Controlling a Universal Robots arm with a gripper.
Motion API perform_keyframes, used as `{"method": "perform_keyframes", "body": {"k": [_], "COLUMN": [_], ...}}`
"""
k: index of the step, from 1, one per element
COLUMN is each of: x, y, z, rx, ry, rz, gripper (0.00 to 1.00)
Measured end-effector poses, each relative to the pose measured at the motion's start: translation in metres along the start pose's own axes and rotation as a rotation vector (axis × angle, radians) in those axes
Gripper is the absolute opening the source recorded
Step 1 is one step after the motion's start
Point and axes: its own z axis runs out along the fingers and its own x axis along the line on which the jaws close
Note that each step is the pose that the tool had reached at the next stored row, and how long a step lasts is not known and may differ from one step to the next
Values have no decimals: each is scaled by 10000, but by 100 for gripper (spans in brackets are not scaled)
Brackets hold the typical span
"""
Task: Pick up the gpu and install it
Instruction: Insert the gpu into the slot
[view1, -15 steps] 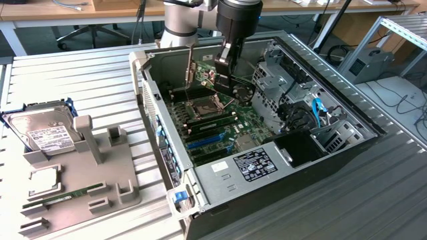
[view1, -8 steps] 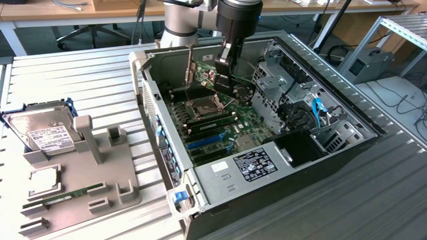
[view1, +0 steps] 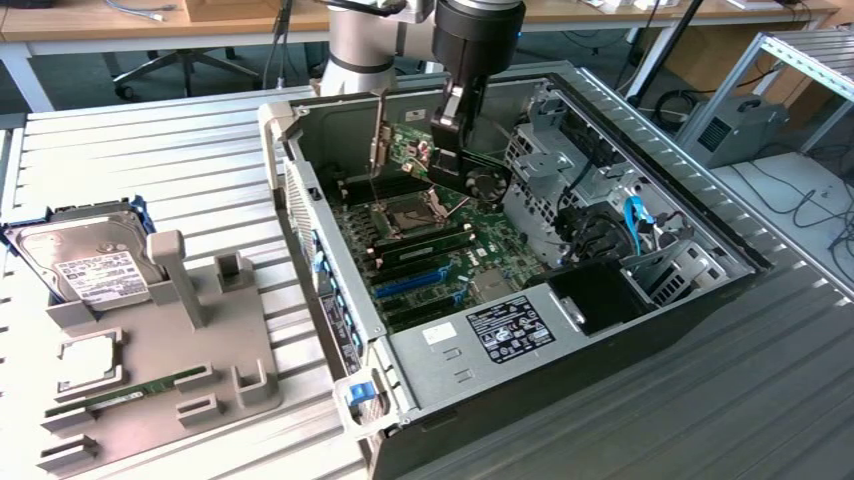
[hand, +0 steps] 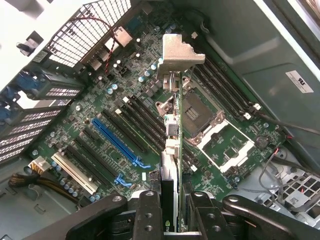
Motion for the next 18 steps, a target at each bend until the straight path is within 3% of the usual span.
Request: {"method": "perform_keyframes", "body": {"k": [18], "x": [0], "y": [0], "z": [0], "rx": [-4], "ry": [-9], "rz": [-295], "gripper": [26]}}
